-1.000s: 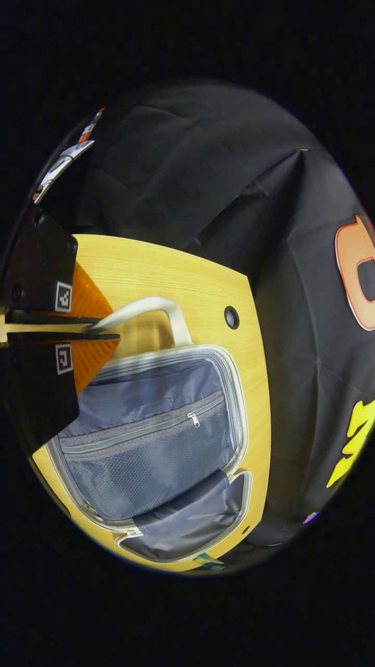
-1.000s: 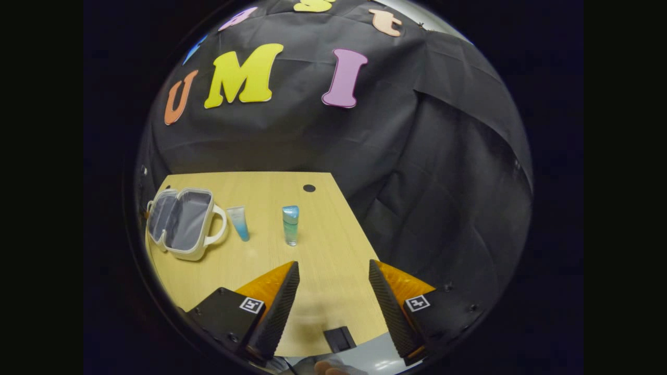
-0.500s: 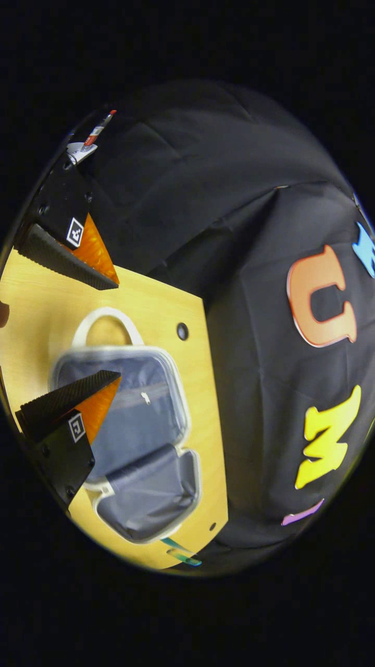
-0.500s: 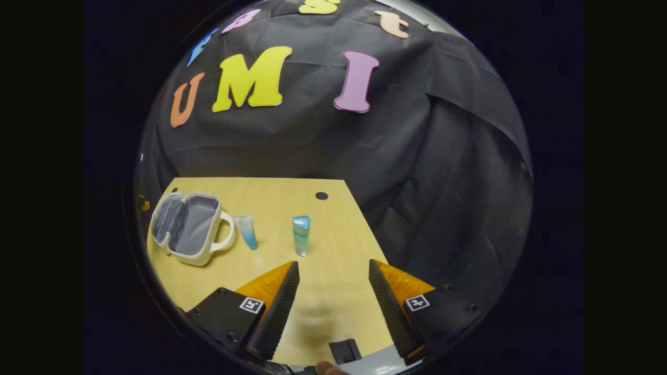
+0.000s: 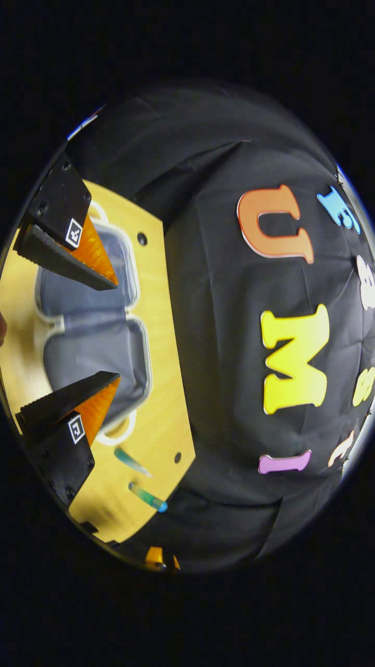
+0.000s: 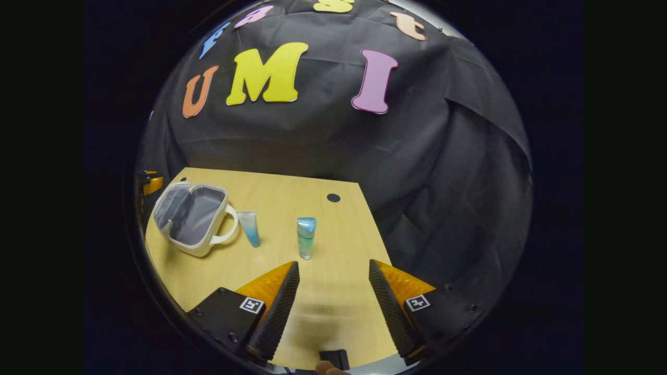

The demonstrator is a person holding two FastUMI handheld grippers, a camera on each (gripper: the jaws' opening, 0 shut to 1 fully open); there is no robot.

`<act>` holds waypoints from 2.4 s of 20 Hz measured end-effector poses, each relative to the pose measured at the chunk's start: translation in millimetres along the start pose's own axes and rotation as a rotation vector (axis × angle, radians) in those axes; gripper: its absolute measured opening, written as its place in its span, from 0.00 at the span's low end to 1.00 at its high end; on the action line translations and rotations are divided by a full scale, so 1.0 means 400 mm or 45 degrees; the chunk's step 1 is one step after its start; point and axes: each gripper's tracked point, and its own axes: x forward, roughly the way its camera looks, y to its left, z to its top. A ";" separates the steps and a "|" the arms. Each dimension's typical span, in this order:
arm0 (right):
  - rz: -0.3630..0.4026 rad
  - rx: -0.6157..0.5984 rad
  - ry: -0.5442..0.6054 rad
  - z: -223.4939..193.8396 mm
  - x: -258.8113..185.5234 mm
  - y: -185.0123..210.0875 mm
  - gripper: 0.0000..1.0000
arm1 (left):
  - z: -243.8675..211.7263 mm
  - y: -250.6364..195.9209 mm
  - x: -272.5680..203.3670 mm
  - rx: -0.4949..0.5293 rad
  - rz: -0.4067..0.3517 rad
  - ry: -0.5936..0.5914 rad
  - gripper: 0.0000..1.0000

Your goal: First open the suitcase, pack the skin care products into it, and then close the suitcase.

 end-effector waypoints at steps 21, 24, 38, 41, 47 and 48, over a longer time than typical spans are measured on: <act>0.001 -0.149 0.124 -0.106 0.096 -0.224 0.80 | -0.207 -0.659 0.366 -0.042 -0.203 0.232 0.99; 0.018 -0.151 0.154 -0.120 0.133 -0.237 0.80 | -0.227 -0.661 0.428 -0.076 -0.171 0.234 0.94; 0.404 -0.160 0.042 -0.048 0.332 0.052 0.80 | -0.226 -0.658 0.439 -0.166 -0.131 0.214 0.47; 0.439 -0.180 0.028 -0.042 0.396 0.119 0.80 | -0.177 -0.652 0.380 -0.154 -0.143 0.189 0.46; 0.440 -0.139 0.038 -0.042 0.493 0.190 0.79 | -0.102 -0.603 0.220 -0.126 -0.161 0.175 0.45; 0.422 -0.147 0.035 -0.046 0.512 0.192 0.80 | -0.094 -0.591 0.194 -0.127 -0.163 0.176 0.45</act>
